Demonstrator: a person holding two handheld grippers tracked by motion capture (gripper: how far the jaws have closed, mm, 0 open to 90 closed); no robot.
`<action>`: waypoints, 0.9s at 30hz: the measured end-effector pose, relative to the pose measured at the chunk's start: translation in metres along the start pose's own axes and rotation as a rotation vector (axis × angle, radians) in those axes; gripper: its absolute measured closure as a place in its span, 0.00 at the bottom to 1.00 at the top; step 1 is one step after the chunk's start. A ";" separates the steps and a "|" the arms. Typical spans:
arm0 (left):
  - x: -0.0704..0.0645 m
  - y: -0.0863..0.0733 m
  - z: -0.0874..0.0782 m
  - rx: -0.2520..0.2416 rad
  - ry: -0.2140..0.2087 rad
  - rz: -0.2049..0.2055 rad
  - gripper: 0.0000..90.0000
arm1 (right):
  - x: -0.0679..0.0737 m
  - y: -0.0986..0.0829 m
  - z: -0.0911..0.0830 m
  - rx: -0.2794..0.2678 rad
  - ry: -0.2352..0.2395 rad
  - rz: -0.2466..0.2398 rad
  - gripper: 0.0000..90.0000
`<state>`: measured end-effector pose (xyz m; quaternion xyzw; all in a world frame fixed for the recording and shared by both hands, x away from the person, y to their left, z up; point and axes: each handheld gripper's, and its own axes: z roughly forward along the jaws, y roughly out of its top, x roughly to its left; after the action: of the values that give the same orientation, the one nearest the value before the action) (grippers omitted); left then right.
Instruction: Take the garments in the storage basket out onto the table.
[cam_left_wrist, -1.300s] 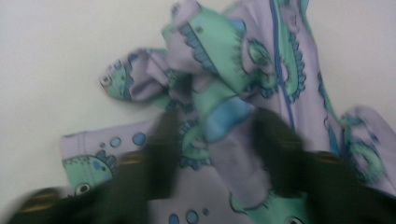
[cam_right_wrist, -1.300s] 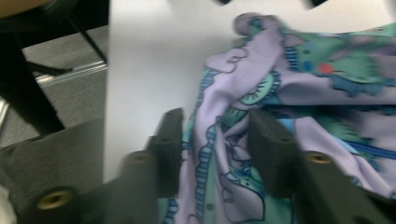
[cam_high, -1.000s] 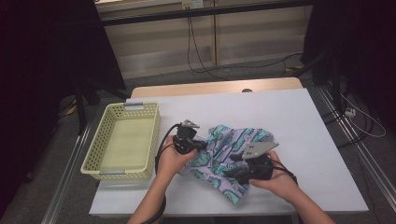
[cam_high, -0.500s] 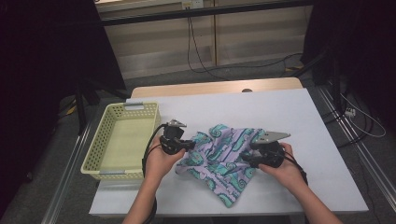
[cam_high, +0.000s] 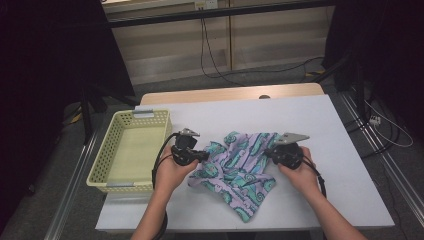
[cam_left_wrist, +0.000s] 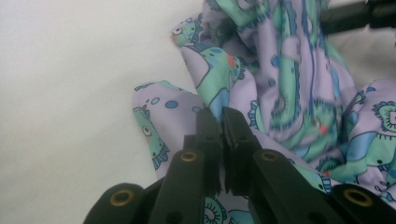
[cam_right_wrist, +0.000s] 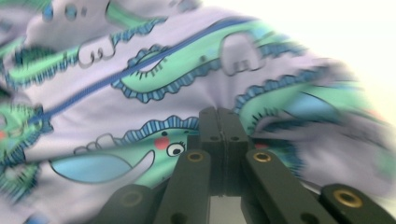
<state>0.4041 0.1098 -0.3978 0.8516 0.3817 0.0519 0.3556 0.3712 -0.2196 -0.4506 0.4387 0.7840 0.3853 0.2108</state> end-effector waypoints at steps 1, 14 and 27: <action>0.000 0.000 0.000 0.003 0.000 0.001 0.96 | -0.006 0.001 -0.004 -0.017 -0.021 0.006 1.00; -0.002 0.001 0.004 0.022 0.002 0.001 0.95 | -0.028 -0.012 -0.024 -0.034 0.002 0.084 0.72; -0.007 0.000 0.010 0.040 -0.029 0.010 0.95 | 0.031 -0.019 -0.004 0.077 0.118 -0.047 0.68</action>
<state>0.4028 0.0995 -0.4038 0.8611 0.3733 0.0338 0.3435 0.3422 -0.2007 -0.4625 0.4043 0.8196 0.3748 0.1562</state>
